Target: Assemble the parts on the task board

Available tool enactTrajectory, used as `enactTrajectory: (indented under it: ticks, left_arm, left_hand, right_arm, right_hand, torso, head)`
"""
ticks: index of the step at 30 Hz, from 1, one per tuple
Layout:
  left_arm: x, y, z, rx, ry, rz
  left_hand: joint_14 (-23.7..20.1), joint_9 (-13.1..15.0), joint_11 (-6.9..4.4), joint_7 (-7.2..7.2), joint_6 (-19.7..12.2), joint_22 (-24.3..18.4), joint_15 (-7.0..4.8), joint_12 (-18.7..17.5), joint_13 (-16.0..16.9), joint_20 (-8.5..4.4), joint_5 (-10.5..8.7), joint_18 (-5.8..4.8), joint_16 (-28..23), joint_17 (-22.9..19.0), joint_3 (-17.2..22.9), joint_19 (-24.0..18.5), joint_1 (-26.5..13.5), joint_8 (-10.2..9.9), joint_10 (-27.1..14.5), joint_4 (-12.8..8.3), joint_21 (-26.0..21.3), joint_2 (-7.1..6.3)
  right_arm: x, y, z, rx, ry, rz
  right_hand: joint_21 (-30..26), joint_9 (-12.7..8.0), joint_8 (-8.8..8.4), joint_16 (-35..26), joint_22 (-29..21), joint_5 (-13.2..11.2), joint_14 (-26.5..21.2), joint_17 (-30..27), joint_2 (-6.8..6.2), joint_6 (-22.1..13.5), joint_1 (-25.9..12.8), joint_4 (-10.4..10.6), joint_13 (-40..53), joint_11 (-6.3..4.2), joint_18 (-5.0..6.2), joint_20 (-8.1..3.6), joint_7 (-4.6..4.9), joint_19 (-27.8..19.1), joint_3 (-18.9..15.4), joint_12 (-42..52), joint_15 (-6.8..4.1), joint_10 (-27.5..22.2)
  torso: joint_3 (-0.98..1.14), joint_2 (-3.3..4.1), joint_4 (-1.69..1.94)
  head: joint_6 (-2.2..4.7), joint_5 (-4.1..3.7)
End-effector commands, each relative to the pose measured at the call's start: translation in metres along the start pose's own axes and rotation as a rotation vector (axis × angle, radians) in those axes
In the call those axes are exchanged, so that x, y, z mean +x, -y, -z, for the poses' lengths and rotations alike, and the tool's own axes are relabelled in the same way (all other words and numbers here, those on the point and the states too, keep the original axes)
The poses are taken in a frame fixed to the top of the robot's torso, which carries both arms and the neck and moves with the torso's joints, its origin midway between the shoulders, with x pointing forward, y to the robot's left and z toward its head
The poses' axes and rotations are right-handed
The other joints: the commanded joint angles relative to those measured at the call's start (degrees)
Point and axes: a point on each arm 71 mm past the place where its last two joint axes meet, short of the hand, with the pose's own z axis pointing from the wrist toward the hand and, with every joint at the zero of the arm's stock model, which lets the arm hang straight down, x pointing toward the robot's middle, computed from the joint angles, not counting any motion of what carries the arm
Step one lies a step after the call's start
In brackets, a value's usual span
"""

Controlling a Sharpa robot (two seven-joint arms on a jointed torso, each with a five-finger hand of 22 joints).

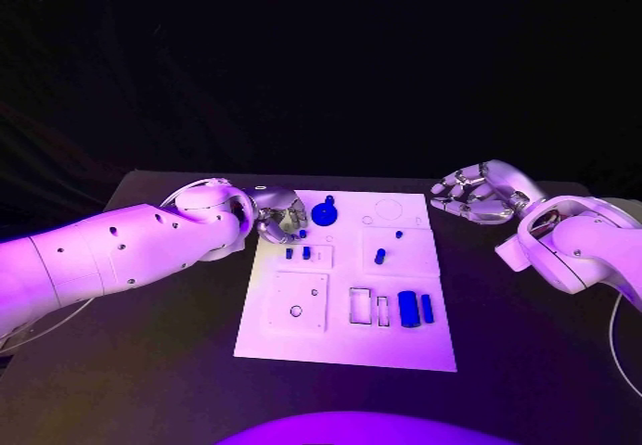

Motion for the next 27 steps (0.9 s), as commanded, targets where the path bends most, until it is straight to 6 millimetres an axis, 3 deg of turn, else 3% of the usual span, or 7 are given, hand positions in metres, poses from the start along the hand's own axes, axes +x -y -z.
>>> enactTrajectory:
  ticks: [1, 3, 7, 10, 17, 27]
  left_arm:
    - [-0.008, -0.007, 0.005, 0.024, 0.095, 0.188]
    - [-0.011, -0.013, 0.01, 0.023, 0.124, 0.29]
    - [-0.016, -0.026, 0.019, 0.031, 0.168, 0.496]
    - [-0.021, -0.034, 0.027, 0.046, 0.228, 0.642]
    - [-0.033, -0.04, 0.043, 0.094, 0.43, 1.049]
    - [-0.031, -0.018, 0.048, 0.198, 0.451, 1.281]
  left_hand:
    - [-3.2, -0.1, 0.28, 0.02, -0.6, -4.5, 0.3, 0.2, -0.1, 0.32, -0.13, 1.29, -2.7, -5.7, -3.9, -2.5, -0.9, -0.6, -2.0, 1.8, -4.3, 0.28]
    - [-3.8, -0.1, 0.51, -0.13, -0.8, -6.3, 0.45, 0.9, -0.3, 0.47, 0.01, 1.52, -3.3, -7.8, -8.3, -2.6, 0.3, -0.9, -3.2, 3.3, -6.0, 1.1]
    - [-7.6, -0.1, 0.66, 0.65, -0.3, -11.1, 0.69, 2.1, -0.6, 0.67, 0.16, 2.18, -6.4, -13.1, -12.5, -4.8, 2.9, -1.0, -4.6, 5.1, -10.8, 2.55]
    - [-7.7, 0.0, 0.43, 1.4, 1.0, -11.6, 0.53, 3.1, -0.4, 0.58, 0.17, 2.21, -6.6, -13.8, -12.8, -4.6, 3.9, -0.5, -3.9, 5.6, -11.3, 3.12]
    - [-8.2, 0.3, -0.57, 1.13, 4.2, -13.1, -0.29, 8.3, 1.1, -0.15, 0.45, 2.21, -8.1, -15.8, -11.5, -4.2, 4.6, 1.1, 1.8, 7.9, -13.3, 3.75]
    - [-8.5, 0.6, -1.79, 0.17, 5.9, -14.0, -1.26, 11.6, 2.3, -1.0, 0.61, 2.2, -8.7, -16.6, -9.4, -3.8, 6.3, 2.3, 5.3, 7.9, -14.4, 4.18]
  right_arm:
    - [0.006, -0.002, 0.0, -0.042, -0.075, 0.139]
    - [0.009, -0.004, -0.001, -0.06, -0.094, 0.206]
    - [0.016, -0.01, -0.003, -0.101, -0.126, 0.37]
    - [0.023, -0.015, -0.005, -0.126, -0.146, 0.495]
    - [0.04, -0.027, -0.014, -0.151, -0.176, 0.702]
    - [0.067, -0.04, -0.026, -0.188, -0.195, 0.797]
  right_hand:
    - [-0.3, 0.1, 0.6, 0.0, 3.5, -0.9, 0.3, 0.3, -1.15, 1.2, 1.3, -1.2, -8.4, 0.51, 0.83, 0.44, 0.3, 0.5, 2.0, -8.9, 0.58, 0.4]
    - [-0.2, 0.0, 0.61, 0.1, 3.6, -1.1, 0.6, 0.7, -1.52, 1.8, 1.8, -2.1, -12.6, 0.64, 0.78, 0.47, 0.2, 0.9, 3.0, -12.6, 0.59, 2.2]
    - [1.0, -0.3, 0.43, 0.7, 4.4, -1.4, 1.2, 1.9, -1.66, 2.7, 2.3, -3.5, -17.3, 0.61, 0.49, 0.43, -0.05, 1.9, 4.2, -16.6, 0.54, 3.9]
    - [2.7, -0.4, 0.26, 1.2, 5.4, -2.0, 1.5, 2.7, -1.7, 3.0, 2.4, -4.0, -18.9, 0.47, 0.12, 0.34, -0.25, 2.8, 4.7, -17.8, 0.45, 5.0]
    - [5.2, -0.8, -0.34, 2.0, 6.8, -2.6, 2.0, 4.2, -2.24, 2.9, 2.1, -4.5, -21.3, 0.63, -0.41, 0.23, -0.25, 4.1, 5.4, -19.8, 0.65, 5.3]
    - [7.5, -1.1, -0.91, 2.5, 8.1, -2.3, 2.3, 4.8, -2.45, 2.7, 2.0, -5.0, -23.0, 0.96, -0.88, 0.27, 0.1, 5.2, 6.2, -21.1, 0.99, 5.5]
  torso:
    - [0.08, -0.05, 0.04]
    - [0.12, -0.03, -0.04]
    - [0.1, -0.02, -0.07]
    - [0.11, 0.03, -0.09]
    - [-0.06, 0.07, 0.02]
    - [-0.06, 0.02, 0.12]
  head:
    - [0.24, -0.21]
    - [0.46, -0.37]
    - [0.78, -1.05]
    - [1.17, -2.1]
    - [1.59, -3.91]
    - [1.67, -4.89]
